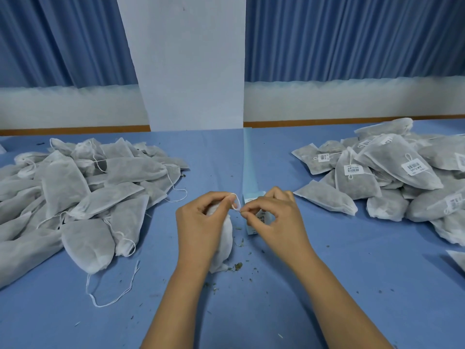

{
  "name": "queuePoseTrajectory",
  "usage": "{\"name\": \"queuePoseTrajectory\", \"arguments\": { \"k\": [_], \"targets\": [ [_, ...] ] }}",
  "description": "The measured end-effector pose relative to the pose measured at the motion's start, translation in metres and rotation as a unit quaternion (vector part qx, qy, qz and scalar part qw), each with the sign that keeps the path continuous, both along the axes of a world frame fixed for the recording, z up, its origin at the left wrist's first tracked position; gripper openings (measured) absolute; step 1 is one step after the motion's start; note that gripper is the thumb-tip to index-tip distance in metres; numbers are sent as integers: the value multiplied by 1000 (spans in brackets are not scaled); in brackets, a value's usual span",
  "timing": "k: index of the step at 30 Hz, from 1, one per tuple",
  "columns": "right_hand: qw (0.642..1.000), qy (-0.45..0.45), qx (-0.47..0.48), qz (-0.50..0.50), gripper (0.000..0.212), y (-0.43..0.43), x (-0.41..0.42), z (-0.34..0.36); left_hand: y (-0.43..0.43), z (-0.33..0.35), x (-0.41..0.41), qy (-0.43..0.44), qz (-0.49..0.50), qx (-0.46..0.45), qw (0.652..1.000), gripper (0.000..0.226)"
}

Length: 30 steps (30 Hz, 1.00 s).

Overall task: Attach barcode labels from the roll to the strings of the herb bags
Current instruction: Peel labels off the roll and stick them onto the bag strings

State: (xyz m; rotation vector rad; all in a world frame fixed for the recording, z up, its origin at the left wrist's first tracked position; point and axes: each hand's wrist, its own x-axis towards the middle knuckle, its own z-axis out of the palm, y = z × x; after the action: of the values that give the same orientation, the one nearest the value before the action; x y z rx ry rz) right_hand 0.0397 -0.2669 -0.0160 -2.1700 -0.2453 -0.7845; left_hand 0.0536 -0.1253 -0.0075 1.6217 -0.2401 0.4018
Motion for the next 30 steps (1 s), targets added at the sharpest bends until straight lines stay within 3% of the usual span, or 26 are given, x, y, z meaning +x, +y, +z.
{"name": "queuePoseTrajectory", "arguments": {
  "k": [7,10,13,21,25,30],
  "targets": [
    [999,-19,-18,29,6,2,-3,2,1,1,2,16,-29,14,999,21],
    [997,-79,-12,1,20,3,-4,4,-1,-1,3,28,-25,28,999,24],
    [991,-132,-16,-32,22,7,-5,3,-3,0,3,36,-29,37,998,27],
    [984,-145,-64,-75,20,4,-1,-3,-3,2,2,65,-81,4,995,26],
    [996,-89,20,-26,14,4,-2,-1,-1,4,3,56,-98,14,994,19],
    [969,-3,247,3,21,-9,-2,7,11,5,8,75,-87,47,992,13]
  ]
}}
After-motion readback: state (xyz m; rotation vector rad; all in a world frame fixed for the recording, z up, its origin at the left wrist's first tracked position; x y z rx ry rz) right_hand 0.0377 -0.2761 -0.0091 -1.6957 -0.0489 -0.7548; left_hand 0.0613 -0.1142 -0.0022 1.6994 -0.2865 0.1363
